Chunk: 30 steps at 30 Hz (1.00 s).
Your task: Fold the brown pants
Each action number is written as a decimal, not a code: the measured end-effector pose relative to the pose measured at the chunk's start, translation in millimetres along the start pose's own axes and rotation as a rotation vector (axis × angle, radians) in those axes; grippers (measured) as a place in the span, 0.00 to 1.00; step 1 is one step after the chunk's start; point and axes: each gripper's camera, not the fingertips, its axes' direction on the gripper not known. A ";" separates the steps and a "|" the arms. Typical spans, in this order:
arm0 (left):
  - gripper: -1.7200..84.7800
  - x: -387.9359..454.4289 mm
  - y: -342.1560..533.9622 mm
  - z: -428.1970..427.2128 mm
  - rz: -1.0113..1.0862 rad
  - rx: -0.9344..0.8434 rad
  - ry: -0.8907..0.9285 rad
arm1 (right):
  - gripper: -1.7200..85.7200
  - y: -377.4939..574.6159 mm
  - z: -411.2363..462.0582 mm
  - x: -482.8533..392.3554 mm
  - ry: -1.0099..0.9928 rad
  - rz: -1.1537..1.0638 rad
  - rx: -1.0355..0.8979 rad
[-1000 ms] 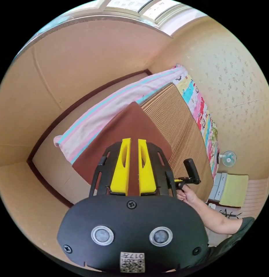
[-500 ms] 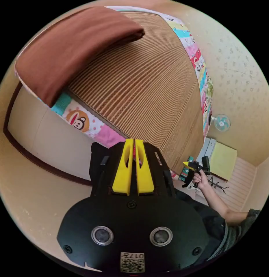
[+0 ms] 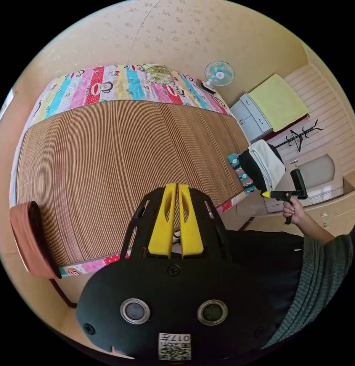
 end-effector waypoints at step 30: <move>0.01 485.9 123.8 551.8 1.145 -0.454 0.266 | 0.02 575.2 -159.3 -31.0 0.905 1.086 0.979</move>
